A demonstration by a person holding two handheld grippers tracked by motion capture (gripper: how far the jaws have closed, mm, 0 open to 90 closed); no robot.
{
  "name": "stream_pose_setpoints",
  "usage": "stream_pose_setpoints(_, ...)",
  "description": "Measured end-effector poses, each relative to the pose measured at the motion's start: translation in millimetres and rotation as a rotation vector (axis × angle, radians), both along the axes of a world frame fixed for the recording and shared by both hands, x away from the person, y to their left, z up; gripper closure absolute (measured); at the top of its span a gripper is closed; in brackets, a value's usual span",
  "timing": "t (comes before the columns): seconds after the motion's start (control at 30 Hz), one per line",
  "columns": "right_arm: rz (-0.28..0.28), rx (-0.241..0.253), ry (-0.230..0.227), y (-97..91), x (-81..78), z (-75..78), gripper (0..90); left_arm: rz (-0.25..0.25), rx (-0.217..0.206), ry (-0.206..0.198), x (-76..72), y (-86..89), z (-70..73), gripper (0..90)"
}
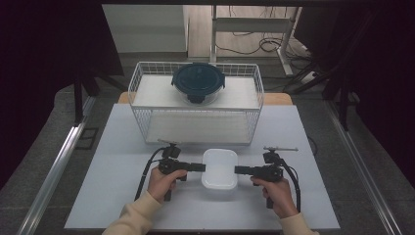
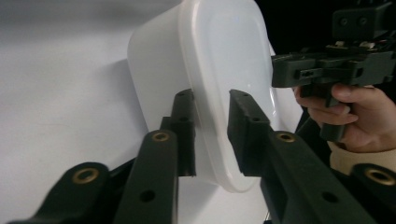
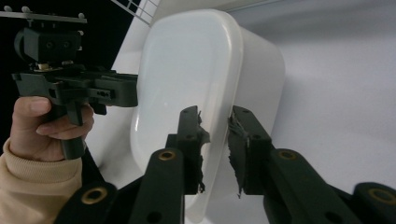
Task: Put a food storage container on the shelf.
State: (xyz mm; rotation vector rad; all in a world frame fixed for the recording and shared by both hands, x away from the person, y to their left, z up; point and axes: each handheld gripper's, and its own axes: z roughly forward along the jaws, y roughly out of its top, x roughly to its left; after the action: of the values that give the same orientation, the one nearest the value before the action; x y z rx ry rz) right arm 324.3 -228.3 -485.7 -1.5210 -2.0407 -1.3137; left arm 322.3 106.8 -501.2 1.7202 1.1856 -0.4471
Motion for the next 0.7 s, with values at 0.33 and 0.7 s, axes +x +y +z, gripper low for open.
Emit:
stream_pose_setpoints(0.33,0.012,-0.015,-0.052,-1.0,-5.0,4.0,79.1,-0.002,0.011,-0.044,-8.0,0.6,9.0,80.5)
stream_pose_setpoints(0.7,0.029,-0.024,-0.099,1.0,-8.4,11.0,79.1,-0.012,0.017,-0.089,-12.2,2.8,17.1,80.6)
